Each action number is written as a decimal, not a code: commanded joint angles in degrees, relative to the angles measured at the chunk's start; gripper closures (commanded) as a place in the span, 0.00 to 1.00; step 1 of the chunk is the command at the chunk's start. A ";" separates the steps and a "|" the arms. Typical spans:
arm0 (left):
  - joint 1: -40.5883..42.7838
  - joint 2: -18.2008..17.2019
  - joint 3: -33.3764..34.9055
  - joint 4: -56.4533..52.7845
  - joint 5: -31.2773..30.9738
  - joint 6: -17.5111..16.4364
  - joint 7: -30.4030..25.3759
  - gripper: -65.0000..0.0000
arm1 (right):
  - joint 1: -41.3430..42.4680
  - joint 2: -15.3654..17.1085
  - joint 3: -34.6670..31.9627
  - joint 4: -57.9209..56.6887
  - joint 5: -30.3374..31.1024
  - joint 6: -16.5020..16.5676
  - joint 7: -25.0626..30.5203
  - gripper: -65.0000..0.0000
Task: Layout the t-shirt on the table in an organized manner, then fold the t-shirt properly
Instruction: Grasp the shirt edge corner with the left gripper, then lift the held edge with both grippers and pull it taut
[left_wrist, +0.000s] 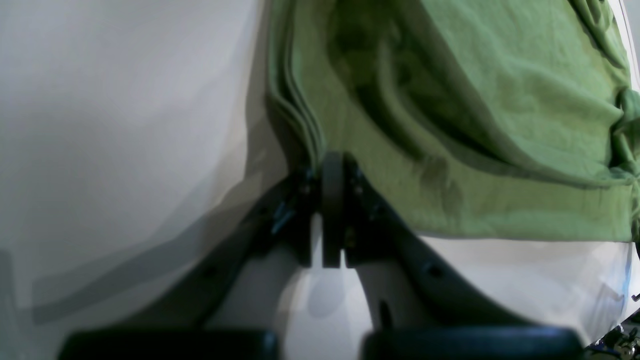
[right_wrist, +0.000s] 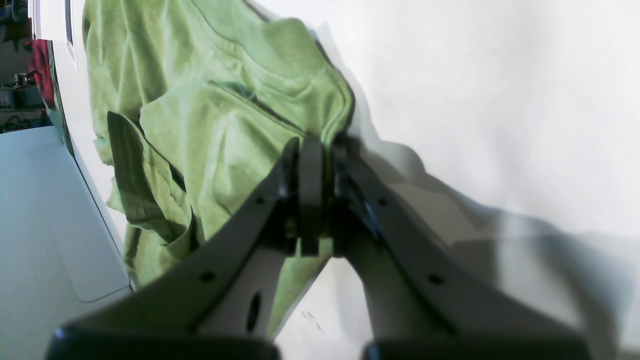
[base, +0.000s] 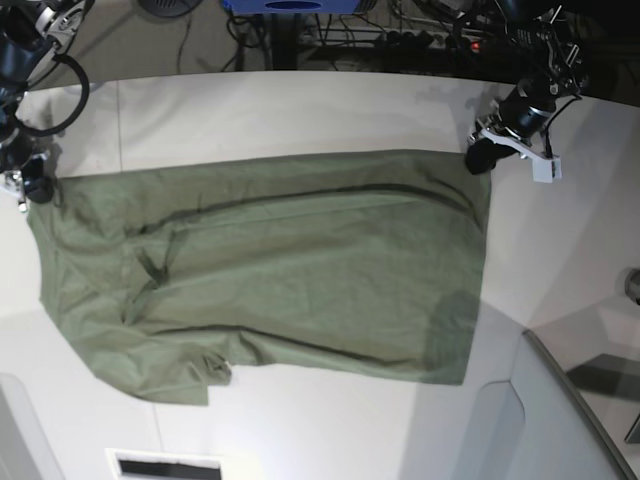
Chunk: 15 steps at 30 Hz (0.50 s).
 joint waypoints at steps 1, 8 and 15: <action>-0.27 -0.28 -0.04 0.03 0.72 0.49 0.61 1.00 | -0.02 0.39 -0.11 0.02 -2.23 -1.37 -1.90 0.99; 0.00 -0.63 -0.04 4.69 0.72 0.49 1.31 1.00 | 0.16 0.56 -0.29 1.60 -2.23 -1.19 -5.41 0.99; 0.70 -1.86 -0.22 14.71 0.28 0.49 9.75 1.00 | 0.25 0.47 -0.37 13.11 -2.23 -1.19 -10.34 0.99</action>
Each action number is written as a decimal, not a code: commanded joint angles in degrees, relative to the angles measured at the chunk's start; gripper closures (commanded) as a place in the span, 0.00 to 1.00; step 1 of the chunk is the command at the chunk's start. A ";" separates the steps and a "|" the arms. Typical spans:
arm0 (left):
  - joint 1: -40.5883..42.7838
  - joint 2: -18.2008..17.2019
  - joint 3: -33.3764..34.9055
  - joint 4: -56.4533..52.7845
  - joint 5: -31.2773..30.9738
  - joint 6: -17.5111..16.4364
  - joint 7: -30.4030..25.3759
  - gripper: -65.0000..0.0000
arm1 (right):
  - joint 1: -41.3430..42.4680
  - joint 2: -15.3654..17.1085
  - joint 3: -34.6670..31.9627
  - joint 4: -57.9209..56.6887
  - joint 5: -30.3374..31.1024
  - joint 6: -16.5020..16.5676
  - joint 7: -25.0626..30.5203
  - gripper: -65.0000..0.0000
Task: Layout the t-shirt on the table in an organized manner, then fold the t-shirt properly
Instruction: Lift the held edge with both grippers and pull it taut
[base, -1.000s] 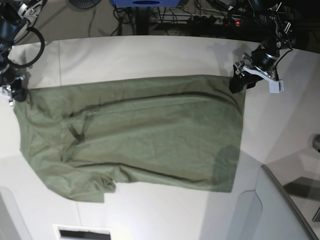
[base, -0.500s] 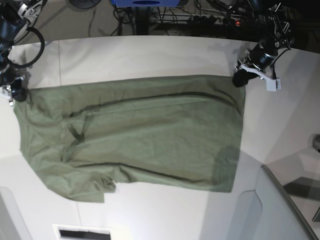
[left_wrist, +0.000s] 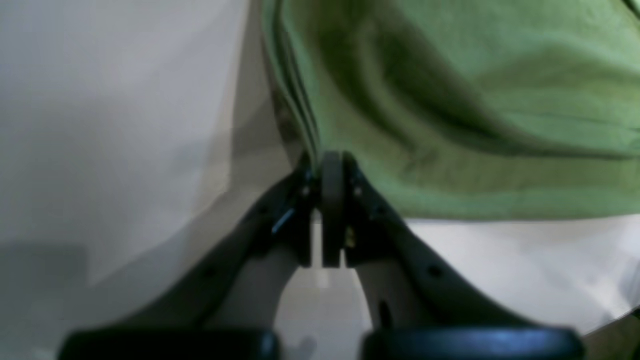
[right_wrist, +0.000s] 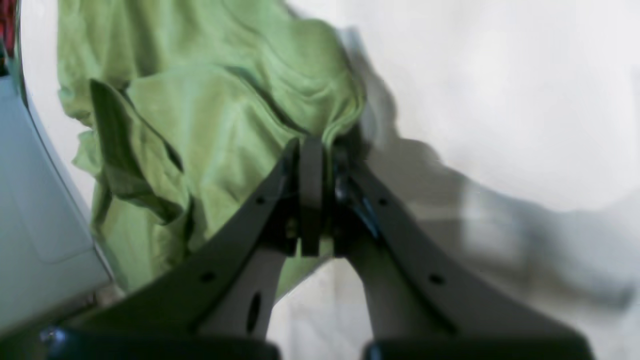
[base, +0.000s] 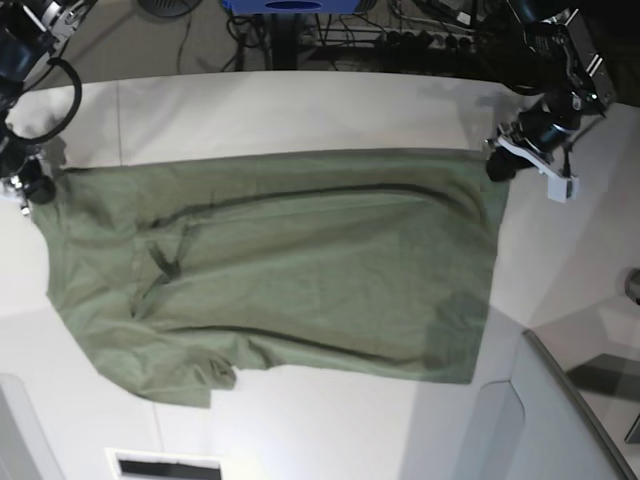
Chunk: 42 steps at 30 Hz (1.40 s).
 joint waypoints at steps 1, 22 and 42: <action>-0.33 -0.57 -0.26 2.00 -1.06 -0.52 -0.52 1.00 | 1.25 1.37 0.19 2.28 1.24 0.40 0.02 0.99; -0.33 -0.66 -5.71 5.16 -1.14 -0.52 5.19 1.00 | 2.48 1.28 0.55 8.00 1.33 0.40 -4.90 0.99; 0.99 -2.24 -5.71 11.23 -0.79 -0.52 5.19 1.00 | 1.08 -2.59 0.55 16.87 1.33 0.14 -7.19 0.99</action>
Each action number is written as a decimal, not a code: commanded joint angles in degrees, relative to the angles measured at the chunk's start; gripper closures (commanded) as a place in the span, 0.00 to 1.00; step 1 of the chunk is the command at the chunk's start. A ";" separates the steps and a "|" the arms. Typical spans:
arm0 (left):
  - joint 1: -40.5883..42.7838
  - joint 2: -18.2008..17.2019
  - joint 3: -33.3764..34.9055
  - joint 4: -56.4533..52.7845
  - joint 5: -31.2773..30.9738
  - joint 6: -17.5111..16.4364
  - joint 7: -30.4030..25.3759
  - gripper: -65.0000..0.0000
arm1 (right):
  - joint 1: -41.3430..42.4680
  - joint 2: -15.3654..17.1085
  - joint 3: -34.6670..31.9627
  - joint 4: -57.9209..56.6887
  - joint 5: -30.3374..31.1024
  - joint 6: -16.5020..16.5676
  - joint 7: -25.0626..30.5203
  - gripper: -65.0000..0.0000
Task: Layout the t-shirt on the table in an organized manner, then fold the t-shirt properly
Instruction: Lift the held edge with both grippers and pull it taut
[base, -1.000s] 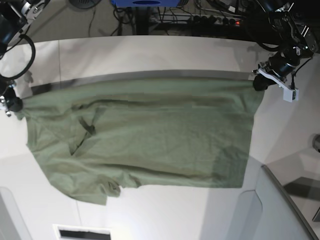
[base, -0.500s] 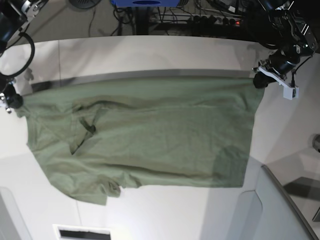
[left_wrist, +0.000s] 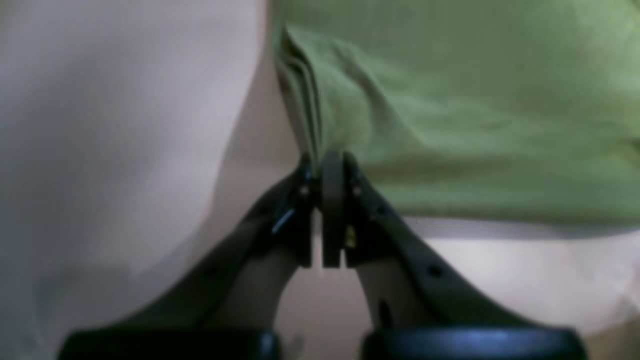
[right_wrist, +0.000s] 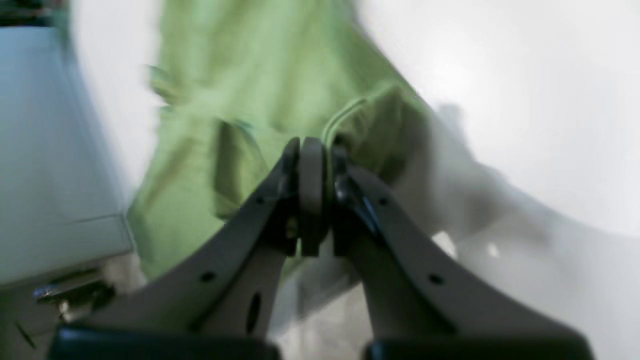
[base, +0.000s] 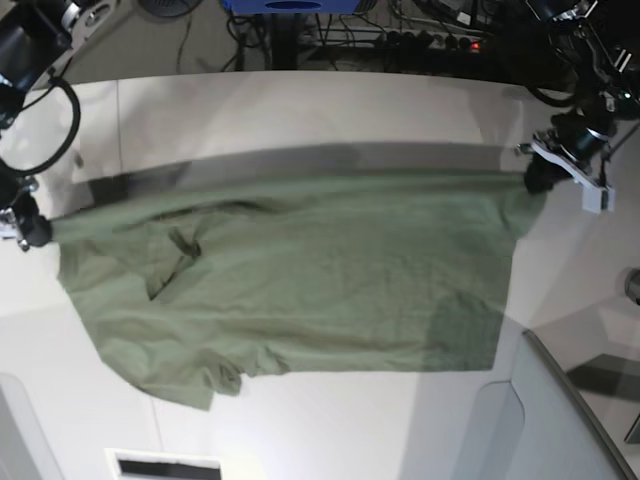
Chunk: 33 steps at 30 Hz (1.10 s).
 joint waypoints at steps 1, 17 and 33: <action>0.01 -1.20 -0.38 0.47 -0.07 -0.30 -0.60 1.00 | -0.41 1.79 0.46 1.09 0.28 0.03 0.48 0.99; 2.56 -1.02 0.15 -3.13 0.02 -0.30 -0.78 1.00 | -7.79 1.17 0.55 0.57 0.28 0.03 0.66 0.99; 5.81 -1.11 1.20 -2.96 1.34 -0.30 -0.86 1.00 | -13.95 -0.85 0.46 0.92 0.28 0.03 4.17 0.99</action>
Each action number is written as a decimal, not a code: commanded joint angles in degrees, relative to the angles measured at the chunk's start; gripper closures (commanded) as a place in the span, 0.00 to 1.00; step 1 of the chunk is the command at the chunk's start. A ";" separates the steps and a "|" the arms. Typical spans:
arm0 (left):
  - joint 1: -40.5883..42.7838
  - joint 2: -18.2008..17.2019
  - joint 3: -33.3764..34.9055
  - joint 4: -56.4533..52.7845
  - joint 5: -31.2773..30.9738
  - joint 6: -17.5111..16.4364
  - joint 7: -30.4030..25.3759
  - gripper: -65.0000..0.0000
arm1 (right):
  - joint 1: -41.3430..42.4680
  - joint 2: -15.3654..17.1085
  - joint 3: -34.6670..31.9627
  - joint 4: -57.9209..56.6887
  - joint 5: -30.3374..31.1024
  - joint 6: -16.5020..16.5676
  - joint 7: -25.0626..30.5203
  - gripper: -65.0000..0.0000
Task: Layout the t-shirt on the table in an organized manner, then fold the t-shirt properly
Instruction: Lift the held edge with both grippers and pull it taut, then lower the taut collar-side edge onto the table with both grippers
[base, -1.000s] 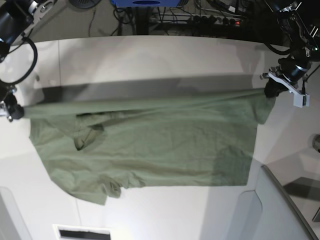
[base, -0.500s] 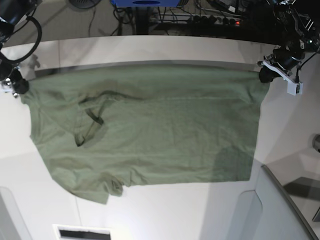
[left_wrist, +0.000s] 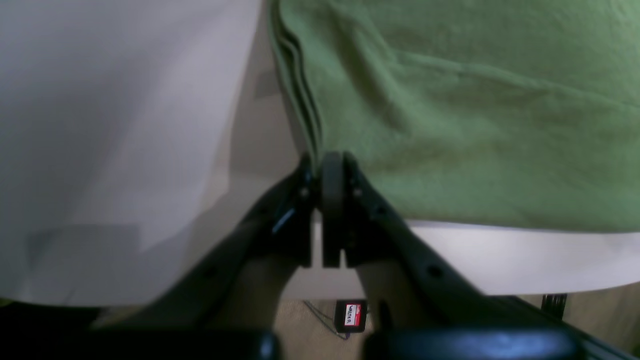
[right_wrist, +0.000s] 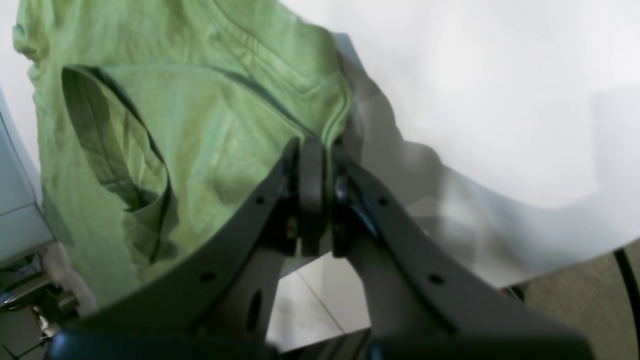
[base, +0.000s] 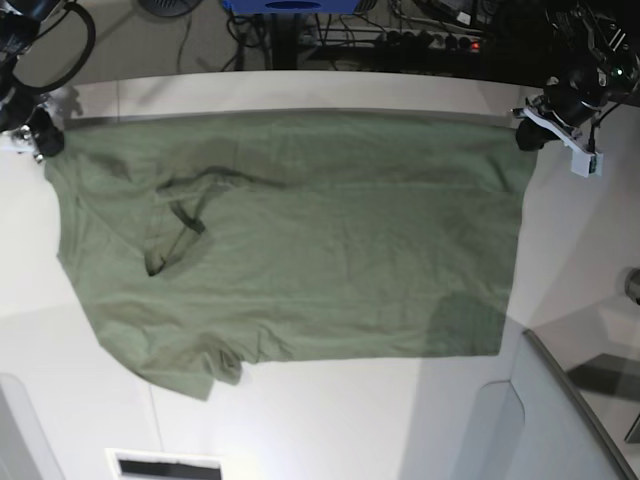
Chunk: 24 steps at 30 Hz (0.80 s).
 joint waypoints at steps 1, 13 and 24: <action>0.37 -0.84 0.97 1.11 0.55 -0.32 -0.69 1.00 | 0.06 0.97 0.31 1.09 0.67 0.49 0.79 0.99; 0.54 -0.76 2.38 0.85 2.31 -0.32 -0.78 1.00 | -1.52 1.41 0.31 0.65 0.41 0.49 5.36 0.99; 1.42 -0.58 2.55 1.02 2.40 -0.32 -0.78 1.00 | -1.52 2.02 0.31 0.65 0.41 0.49 5.71 0.99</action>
